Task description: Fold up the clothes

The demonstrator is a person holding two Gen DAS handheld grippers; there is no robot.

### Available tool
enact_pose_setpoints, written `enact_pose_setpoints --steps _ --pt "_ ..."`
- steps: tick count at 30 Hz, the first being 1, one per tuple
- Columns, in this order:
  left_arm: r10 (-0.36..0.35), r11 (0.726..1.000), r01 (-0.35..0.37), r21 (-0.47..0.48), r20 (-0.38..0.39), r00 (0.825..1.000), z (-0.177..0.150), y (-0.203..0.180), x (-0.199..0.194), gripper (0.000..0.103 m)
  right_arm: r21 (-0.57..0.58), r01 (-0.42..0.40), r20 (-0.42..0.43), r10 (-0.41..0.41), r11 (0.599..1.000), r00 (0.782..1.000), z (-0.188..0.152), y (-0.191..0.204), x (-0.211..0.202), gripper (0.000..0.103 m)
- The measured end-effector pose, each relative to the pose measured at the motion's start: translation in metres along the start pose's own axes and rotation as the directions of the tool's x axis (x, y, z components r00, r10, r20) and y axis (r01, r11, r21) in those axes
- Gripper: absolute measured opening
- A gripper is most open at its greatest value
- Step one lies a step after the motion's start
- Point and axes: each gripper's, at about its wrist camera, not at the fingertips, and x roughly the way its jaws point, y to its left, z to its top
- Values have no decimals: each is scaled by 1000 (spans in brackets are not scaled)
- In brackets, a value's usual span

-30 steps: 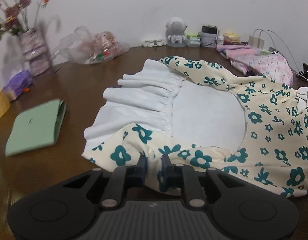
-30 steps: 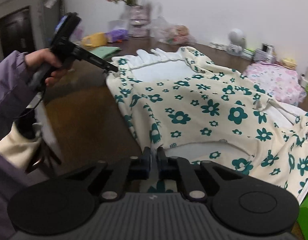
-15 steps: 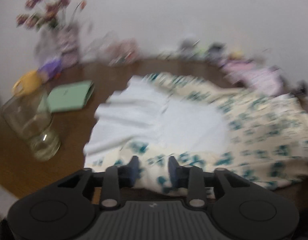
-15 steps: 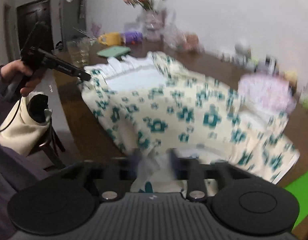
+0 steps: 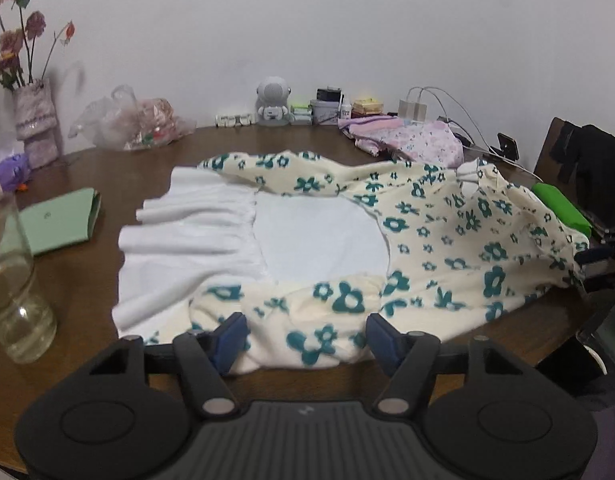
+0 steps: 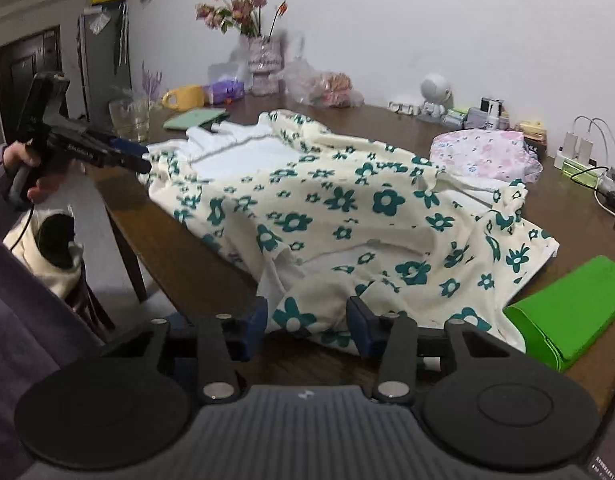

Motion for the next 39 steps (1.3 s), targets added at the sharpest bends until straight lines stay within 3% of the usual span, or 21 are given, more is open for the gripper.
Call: enact_pose_setpoints --steps 6,8,9,10,18,21,23,24,27,29,30,31,33,35,37,39 --pt "-10 1000 10 -5 -11 1000 0 13 10 66 19 11 3 -11 1000 1000 1 6 7 69" --pt "-7 1000 7 7 -10 1000 3 15 10 66 26 14 3 -14 1000 1000 1 8 9 57" --pt "-5 1000 5 14 -10 1000 4 16 10 66 29 16 4 -16 999 1000 1 9 10 32" --pt "-3 1000 3 20 -10 1000 5 17 10 66 32 18 4 -18 999 1000 1 10 11 16" --pt "-13 1000 13 -1 -11 1000 4 30 17 67 55 14 -6 -14 998 1000 3 6 10 9" --pt "-17 1000 17 0 0 1000 3 33 14 67 63 31 -4 -30 998 1000 6 8 7 12" --pt "-13 1000 13 11 16 1000 4 35 8 66 70 34 3 -34 997 999 6 9 4 30" --pt "-15 1000 15 13 19 1000 3 36 8 66 63 38 9 -39 997 999 5 12 3 47" --pt "-30 1000 30 10 12 999 1 39 13 66 55 50 21 -51 997 998 1 17 1 48" --pt "-40 999 40 7 7 999 -1 41 16 66 61 62 23 -64 996 998 -2 16 5 44" --pt "-46 999 46 5 9 999 -2 41 17 65 66 71 28 -73 995 997 -3 15 6 37" --pt "-52 999 52 1 13 999 -3 42 17 63 74 79 30 -81 994 996 -3 14 7 24" --pt "-68 997 68 -21 24 997 -3 47 16 49 95 79 25 -82 992 996 -4 10 9 15" --pt "-79 996 80 -27 21 997 -5 47 12 21 100 60 26 -63 993 998 -4 7 6 12" --pt "-89 996 89 -28 15 996 -6 47 9 13 103 40 27 -43 994 999 -2 4 2 9" --pt "-99 995 99 -29 9 995 -7 46 5 13 107 20 28 -23 994 999 -1 1 -2 8"
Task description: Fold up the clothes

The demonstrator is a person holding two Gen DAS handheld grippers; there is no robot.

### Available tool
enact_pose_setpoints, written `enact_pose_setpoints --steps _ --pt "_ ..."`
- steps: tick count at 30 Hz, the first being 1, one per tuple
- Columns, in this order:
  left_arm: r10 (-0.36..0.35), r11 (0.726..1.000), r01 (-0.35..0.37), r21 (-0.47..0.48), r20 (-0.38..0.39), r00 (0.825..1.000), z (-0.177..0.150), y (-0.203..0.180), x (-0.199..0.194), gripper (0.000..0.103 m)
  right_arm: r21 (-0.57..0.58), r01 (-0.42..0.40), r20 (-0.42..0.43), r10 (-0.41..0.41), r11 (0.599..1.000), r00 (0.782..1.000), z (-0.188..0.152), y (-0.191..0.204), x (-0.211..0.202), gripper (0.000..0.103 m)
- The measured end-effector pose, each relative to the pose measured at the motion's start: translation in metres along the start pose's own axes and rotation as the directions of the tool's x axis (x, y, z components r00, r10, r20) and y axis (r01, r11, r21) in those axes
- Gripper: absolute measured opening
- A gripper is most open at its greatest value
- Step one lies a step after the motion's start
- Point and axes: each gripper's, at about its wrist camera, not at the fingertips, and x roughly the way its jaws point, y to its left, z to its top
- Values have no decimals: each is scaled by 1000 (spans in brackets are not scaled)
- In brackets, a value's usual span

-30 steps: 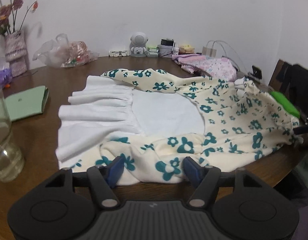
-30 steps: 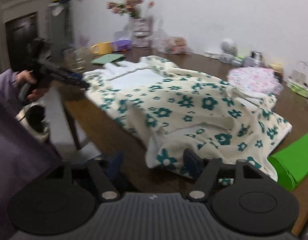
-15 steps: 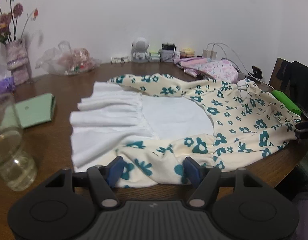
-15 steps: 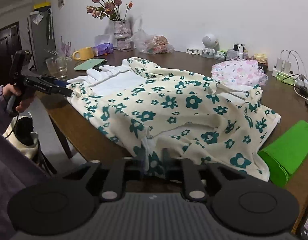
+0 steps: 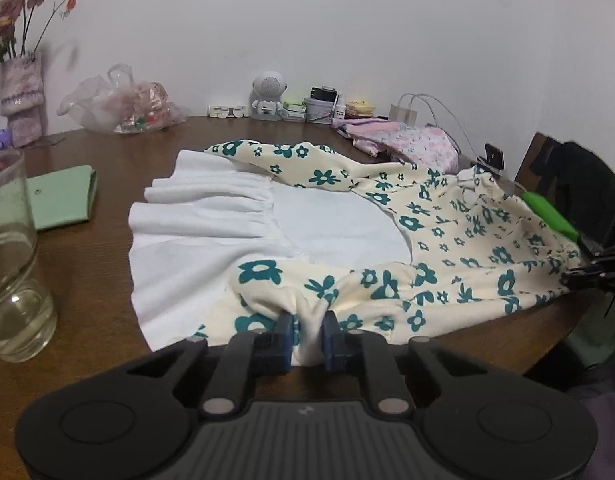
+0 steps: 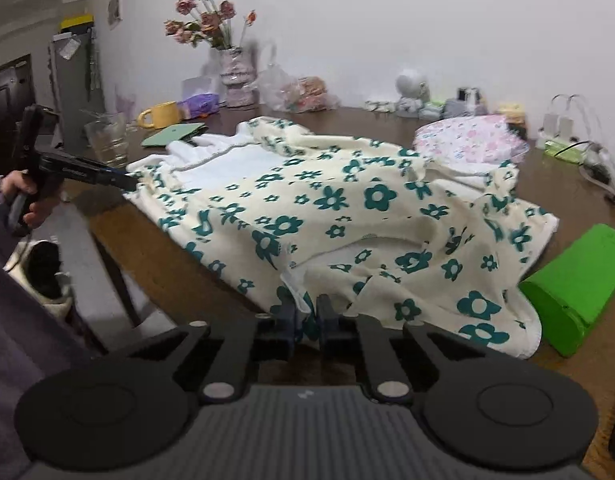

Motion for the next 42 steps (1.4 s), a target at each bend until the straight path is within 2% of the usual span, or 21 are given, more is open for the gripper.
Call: enact_pose_setpoints --steps 4,7,12,16,19,22,23,24,25,26,27,29,31,32,33,34,37,39,42 --pt "5 1000 -5 22 1 1000 4 -4 -6 9 7 -41 -2 41 999 999 4 -5 -7 7" --pt "20 998 -22 60 36 999 21 -8 -5 9 13 -61 2 61 998 998 10 -11 -11 7" --pt "24 984 -38 176 80 997 71 -14 9 9 19 -23 44 22 1000 999 40 -31 -2 7" --pt "47 958 -57 280 43 998 110 -18 45 9 -38 68 46 -66 997 997 72 -45 19 7" --pt "93 958 -77 278 -43 995 128 -13 94 21 -124 201 -29 -206 972 978 93 -51 59 10" --pt "124 959 -101 266 -71 990 127 -9 111 25 -110 303 -67 -311 947 948 99 -55 87 16" --pt "112 960 -96 261 -48 993 123 -7 102 35 -102 328 -73 -336 939 939 100 -56 92 20" --pt "101 962 -91 257 -25 995 118 -5 93 45 -97 316 -52 -321 944 946 98 -54 85 32" --pt "98 963 -95 252 1 995 112 -2 84 67 -95 282 -17 -285 955 958 95 -50 73 45" --pt "102 964 -106 246 29 994 106 1 74 79 -95 249 19 -248 964 969 91 -46 61 48" --pt "116 962 -123 243 41 992 100 4 69 80 -96 215 54 -210 972 976 88 -43 48 49" --pt "164 956 -168 241 35 986 90 10 68 79 -91 107 57 -103 990 993 78 -34 39 49" --pt "225 951 -219 217 -5 974 88 16 78 79 -87 38 25 -36 996 999 67 -24 48 47" --pt "254 949 -242 204 -37 966 88 18 85 74 -91 17 7 -16 996 1000 62 -19 56 45" --pt "280 945 -261 195 -76 957 88 20 93 66 -96 3 -11 -4 995 1000 58 -16 65 37" --pt "287 946 -266 185 -98 953 87 21 97 48 -103 -7 -26 5 995 1000 55 -12 75 27" --pt "262 956 -242 167 -114 958 84 20 97 25 -107 -23 -38 19 994 999 49 -4 89 10" --pt "256 955 -234 181 -108 961 77 17 90 21 -105 -25 -31 22 994 999 51 -5 84 3" --pt "256 957 -235 168 -114 960 65 11 75 14 -102 -26 -18 24 994 1000 55 -11 75 0"
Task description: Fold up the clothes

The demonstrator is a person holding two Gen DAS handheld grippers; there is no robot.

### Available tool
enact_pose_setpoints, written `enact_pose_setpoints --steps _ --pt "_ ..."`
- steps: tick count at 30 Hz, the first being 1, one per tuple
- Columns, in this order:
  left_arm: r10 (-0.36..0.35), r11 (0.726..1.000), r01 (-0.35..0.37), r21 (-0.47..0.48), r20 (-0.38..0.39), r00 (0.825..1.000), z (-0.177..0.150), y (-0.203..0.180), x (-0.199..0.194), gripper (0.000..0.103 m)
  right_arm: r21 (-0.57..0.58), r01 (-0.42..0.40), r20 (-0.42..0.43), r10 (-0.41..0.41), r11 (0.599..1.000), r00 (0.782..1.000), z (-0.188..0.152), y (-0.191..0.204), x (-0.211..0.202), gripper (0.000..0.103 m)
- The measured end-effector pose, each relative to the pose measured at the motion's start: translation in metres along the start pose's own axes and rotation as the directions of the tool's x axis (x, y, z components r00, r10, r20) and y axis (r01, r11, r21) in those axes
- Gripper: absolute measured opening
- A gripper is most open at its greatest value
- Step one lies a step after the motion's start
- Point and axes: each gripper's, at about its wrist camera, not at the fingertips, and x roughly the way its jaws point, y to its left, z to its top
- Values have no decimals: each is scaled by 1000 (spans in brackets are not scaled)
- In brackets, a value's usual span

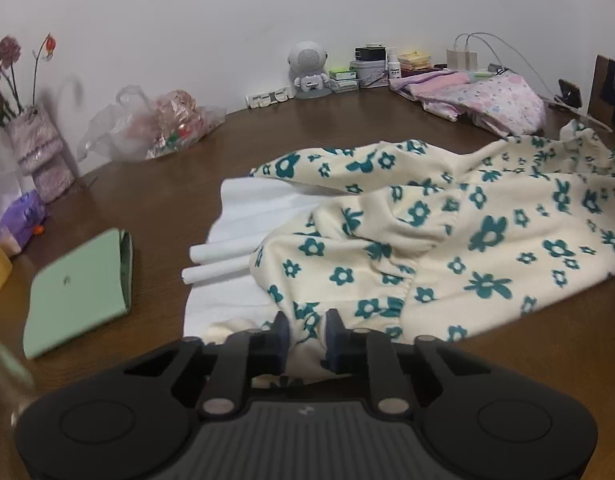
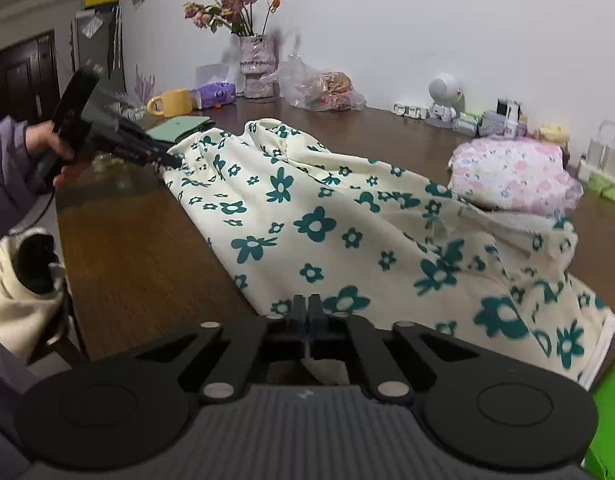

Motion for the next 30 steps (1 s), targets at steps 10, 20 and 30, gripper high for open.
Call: enact_pose_setpoints --steps 10,20,30 --pt "3 998 -5 55 30 1000 -15 -21 -65 25 10 -4 44 3 1000 999 12 -18 -33 4" --pt "-131 911 73 406 118 984 96 -62 -25 67 -102 92 -91 -101 991 991 87 -72 30 45" --pt "-151 827 199 526 -133 980 88 -78 48 18 -91 36 -310 -62 995 949 105 -91 113 27"
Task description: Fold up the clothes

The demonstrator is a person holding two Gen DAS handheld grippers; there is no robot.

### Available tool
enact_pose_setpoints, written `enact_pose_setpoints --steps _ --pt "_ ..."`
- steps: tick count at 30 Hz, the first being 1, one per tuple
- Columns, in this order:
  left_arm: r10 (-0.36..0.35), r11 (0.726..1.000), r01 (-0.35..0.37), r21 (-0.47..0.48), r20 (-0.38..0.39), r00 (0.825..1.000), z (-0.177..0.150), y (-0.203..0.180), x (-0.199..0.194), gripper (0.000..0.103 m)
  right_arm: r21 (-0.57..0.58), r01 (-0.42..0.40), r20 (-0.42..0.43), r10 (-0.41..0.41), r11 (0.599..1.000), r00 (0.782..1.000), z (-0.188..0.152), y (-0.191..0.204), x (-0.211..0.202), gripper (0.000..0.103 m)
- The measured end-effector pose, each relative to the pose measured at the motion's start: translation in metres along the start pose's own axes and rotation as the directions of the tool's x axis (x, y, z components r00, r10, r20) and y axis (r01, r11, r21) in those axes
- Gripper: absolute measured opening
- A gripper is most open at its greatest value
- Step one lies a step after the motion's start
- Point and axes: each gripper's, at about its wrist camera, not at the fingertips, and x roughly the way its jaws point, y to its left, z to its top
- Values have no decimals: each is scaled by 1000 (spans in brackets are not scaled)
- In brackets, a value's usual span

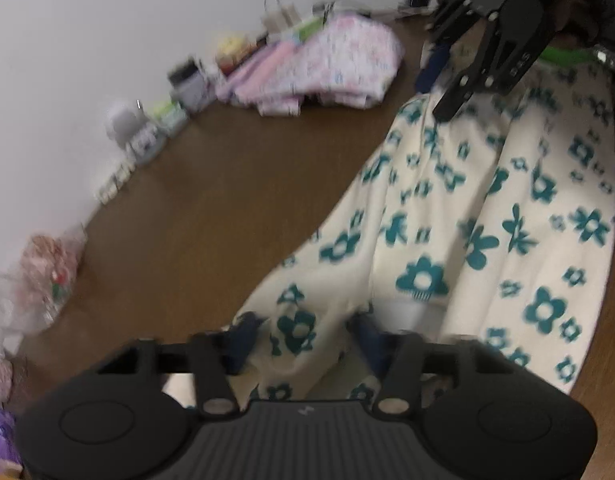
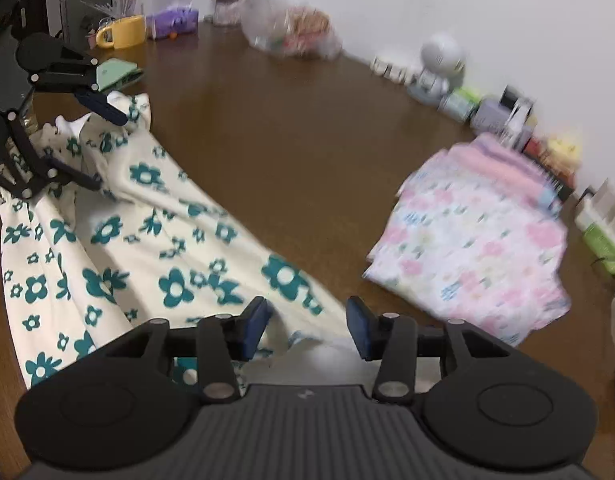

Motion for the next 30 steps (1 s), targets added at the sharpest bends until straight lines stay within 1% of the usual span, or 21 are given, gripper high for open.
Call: enact_pose_setpoints --steps 1,2,5,7,9,12,15,16,17,18,20,21,22,23,24,25,26,27,28,29,30 --pt "4 1000 -4 -9 6 1000 -1 2 -1 10 12 -7 -10 7 1000 1000 -2 1 2 13" --pt "8 1000 -8 -19 13 1000 -3 4 -2 9 18 -9 -17 10 1000 1000 -4 2 4 3" --pt "27 999 -25 -45 41 999 -5 10 -8 6 15 18 27 -19 1000 999 -8 10 -8 2" --pt "60 997 -55 -56 87 994 -3 13 -24 6 23 29 74 -30 999 997 -8 11 -25 2" --pt "90 995 -86 -44 114 989 1 11 -42 6 30 42 125 -45 999 991 -8 12 -47 2" --pt "148 989 -149 -8 147 978 1 -7 -71 6 23 46 189 -50 999 981 -11 23 -81 2" --pt "176 984 -175 -24 171 969 -15 -35 -94 7 -22 39 219 -33 999 975 -26 44 -108 2" --pt "181 983 -178 -36 175 968 -23 -46 -100 7 -32 28 215 -20 999 976 -34 51 -113 2" --pt "178 984 -172 -47 168 970 -32 -58 -102 7 -39 12 204 -4 999 979 -44 58 -115 2" --pt "167 985 -160 -57 152 974 -42 -72 -101 7 -45 -4 194 12 999 981 -53 65 -118 2" --pt "142 988 -135 -69 99 985 -60 -93 -88 11 -48 -16 154 24 999 988 -69 77 -110 2" --pt "133 989 -125 -84 91 987 -66 -97 -87 11 -48 -21 132 27 999 991 -77 83 -104 2" --pt "128 987 -117 -108 102 987 -69 -96 -93 11 -48 -25 110 30 999 993 -85 89 -99 2" --pt "123 985 -108 -132 113 986 -73 -94 -98 15 -47 -30 88 34 998 996 -92 95 -94 3" --pt "119 983 -99 -156 123 985 -76 -92 -103 15 -47 -34 66 37 998 997 -100 101 -89 4" --pt "115 980 -90 -180 134 984 -80 -91 -109 16 -46 -37 79 41 998 996 -101 104 -93 5" --pt "123 976 -90 -197 164 979 -82 -89 -118 21 -44 -40 112 44 998 993 -99 105 -103 7" --pt "142 973 -97 -211 208 968 -83 -86 -130 28 -24 -51 158 55 998 986 -96 103 -114 11" --pt "163 968 -108 -227 236 958 -82 -82 -137 43 7 -70 213 67 998 975 -94 99 -127 15" --pt "186 961 -123 -246 251 950 -79 -77 -139 53 36 -64 230 55 997 972 -94 95 -128 22" --pt "209 954 -137 -265 266 941 -77 -73 -141 55 65 -46 227 30 997 973 -95 92 -124 24"
